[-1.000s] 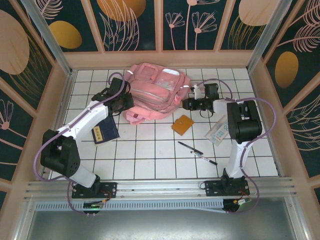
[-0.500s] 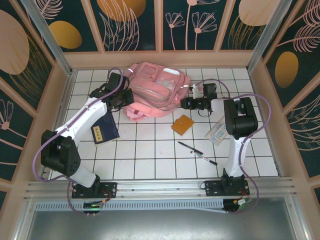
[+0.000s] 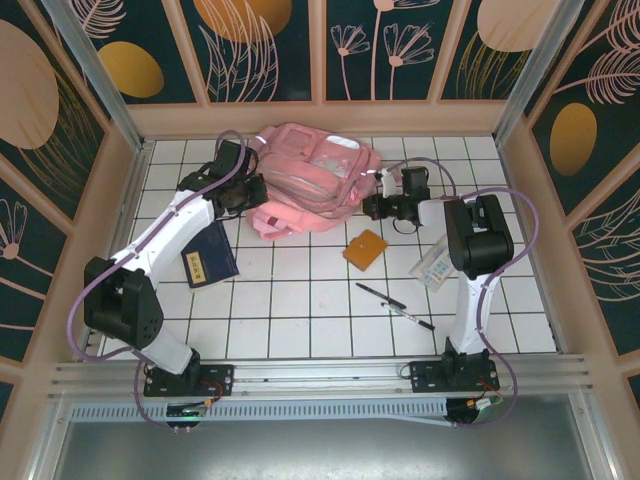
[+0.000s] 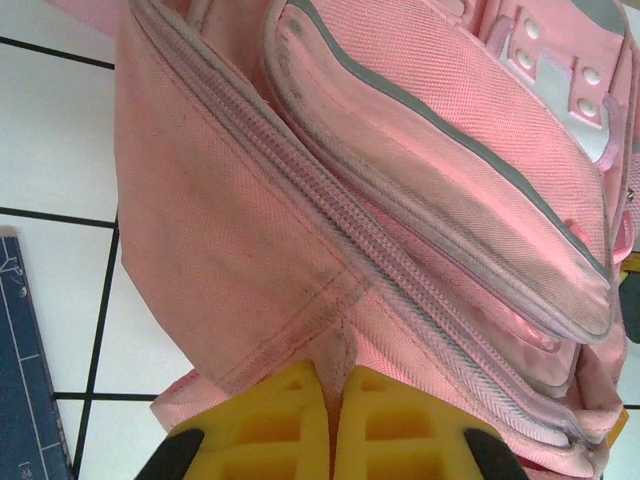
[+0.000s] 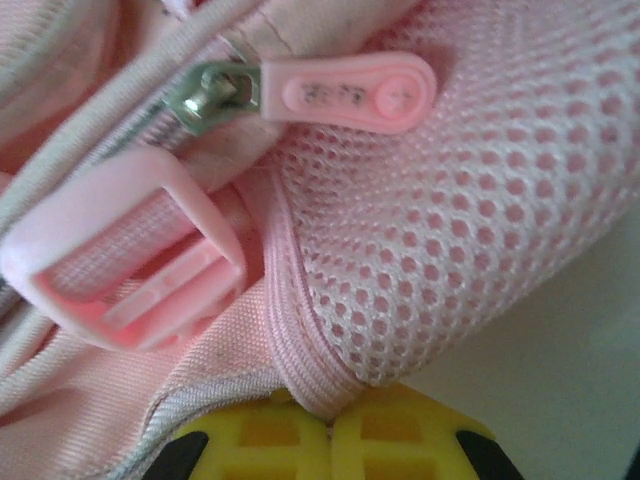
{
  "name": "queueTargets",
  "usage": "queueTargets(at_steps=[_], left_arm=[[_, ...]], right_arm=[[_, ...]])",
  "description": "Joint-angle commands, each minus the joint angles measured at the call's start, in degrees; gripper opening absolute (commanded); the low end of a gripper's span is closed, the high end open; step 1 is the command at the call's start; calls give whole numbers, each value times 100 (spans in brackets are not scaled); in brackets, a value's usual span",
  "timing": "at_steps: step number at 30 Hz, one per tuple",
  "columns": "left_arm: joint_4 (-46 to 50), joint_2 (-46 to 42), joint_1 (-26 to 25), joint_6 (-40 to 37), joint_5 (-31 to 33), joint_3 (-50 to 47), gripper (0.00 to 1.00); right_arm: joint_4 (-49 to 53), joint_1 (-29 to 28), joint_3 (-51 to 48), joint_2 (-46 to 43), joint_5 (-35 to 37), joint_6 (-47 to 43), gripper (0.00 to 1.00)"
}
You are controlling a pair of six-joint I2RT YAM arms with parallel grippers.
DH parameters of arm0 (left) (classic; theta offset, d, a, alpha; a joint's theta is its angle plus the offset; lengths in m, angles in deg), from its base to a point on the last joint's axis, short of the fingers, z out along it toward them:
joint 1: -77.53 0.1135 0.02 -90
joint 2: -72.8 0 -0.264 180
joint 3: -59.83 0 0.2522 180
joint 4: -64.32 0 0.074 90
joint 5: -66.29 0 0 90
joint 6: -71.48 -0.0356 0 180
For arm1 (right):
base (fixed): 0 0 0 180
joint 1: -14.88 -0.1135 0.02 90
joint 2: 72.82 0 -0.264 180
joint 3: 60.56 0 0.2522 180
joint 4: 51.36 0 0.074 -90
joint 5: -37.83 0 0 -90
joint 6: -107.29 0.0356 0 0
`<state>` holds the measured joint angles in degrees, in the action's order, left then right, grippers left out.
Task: Pack the student bag
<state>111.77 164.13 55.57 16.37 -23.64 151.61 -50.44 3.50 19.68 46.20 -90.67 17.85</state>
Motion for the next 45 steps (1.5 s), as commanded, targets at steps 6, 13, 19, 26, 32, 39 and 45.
queueTargets(at_steps=[6, 13, 19, 26, 32, 39, 45], left_arm=[[-451, 248, -2, -92, 267, 143, 0], [-763, 555, -2, 158, 216, 202, 0], [-1151, 650, 0, 360, 285, 104, 0], [-1407, 1044, -2, 528, 280, 167, 0], [-1629, 1231, 13, 482, 405, 219, 0], [-1528, 2090, 158, -20, 713, 879, 0], [-1552, 2526, 165, 11, 638, 1059, 0]], right_arm=[[1774, -50, 142, -617, 566, -135, 0], [3110, -213, 471, -678, 466, -554, 0], [3952, -625, 710, -657, 268, -1289, 0], [4111, -866, 798, -785, -407, -1750, 0], [4209, -846, 989, -896, -382, -1792, 0], [4372, -836, 1256, -562, -406, -1073, 0], [4937, -936, 1521, -192, -471, -473, 0]])
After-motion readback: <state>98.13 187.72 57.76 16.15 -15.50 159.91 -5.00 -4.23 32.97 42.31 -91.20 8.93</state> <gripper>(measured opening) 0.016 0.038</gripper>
